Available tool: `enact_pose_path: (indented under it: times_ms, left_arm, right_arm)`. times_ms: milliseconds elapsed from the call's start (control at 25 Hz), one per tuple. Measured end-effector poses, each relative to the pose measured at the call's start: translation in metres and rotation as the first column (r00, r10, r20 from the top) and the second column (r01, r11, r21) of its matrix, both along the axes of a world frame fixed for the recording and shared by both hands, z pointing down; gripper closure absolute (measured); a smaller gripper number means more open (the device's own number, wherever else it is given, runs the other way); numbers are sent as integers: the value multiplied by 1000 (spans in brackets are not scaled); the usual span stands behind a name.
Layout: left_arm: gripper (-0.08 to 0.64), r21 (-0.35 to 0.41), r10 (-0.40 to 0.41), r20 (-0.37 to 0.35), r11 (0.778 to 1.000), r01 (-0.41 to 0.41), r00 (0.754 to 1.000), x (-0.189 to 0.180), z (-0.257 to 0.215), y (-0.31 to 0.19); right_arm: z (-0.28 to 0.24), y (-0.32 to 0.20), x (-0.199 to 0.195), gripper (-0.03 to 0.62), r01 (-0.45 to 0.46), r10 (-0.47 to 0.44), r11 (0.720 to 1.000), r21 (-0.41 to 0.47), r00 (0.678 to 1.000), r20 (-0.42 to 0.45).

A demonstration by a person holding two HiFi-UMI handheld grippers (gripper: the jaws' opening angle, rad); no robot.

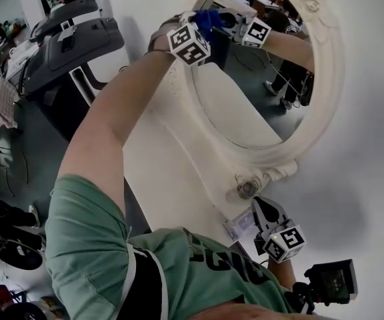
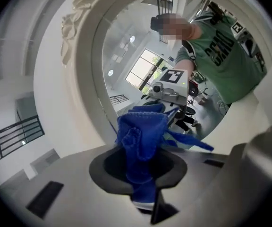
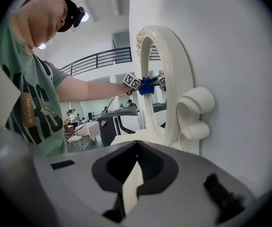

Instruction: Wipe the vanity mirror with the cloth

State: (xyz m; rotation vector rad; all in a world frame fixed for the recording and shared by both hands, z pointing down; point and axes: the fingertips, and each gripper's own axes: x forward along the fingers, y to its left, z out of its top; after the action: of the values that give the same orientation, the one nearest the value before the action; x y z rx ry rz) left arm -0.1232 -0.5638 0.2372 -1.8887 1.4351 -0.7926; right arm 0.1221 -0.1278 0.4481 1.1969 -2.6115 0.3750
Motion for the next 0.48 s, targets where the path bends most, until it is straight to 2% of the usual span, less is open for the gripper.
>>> enact_pose_path:
  times_ms: [240,360,480]
  left_arm:
    - [476,75,-40,141,997,30,989,4,2,-5]
    - [477,57,-55,177,997,46,983,5,16,-6]
    - [477,-11,-66,195,998,70,978,-3,66,-17]
  right_arm:
    - [18,-5,-2,580,25,-25,998,-50,1000,16]
    - [26,-7,-7,580,45,-44,997,-69,999,18]
    - [37,-16,-13,580,53,-52,995,-80,998,20]
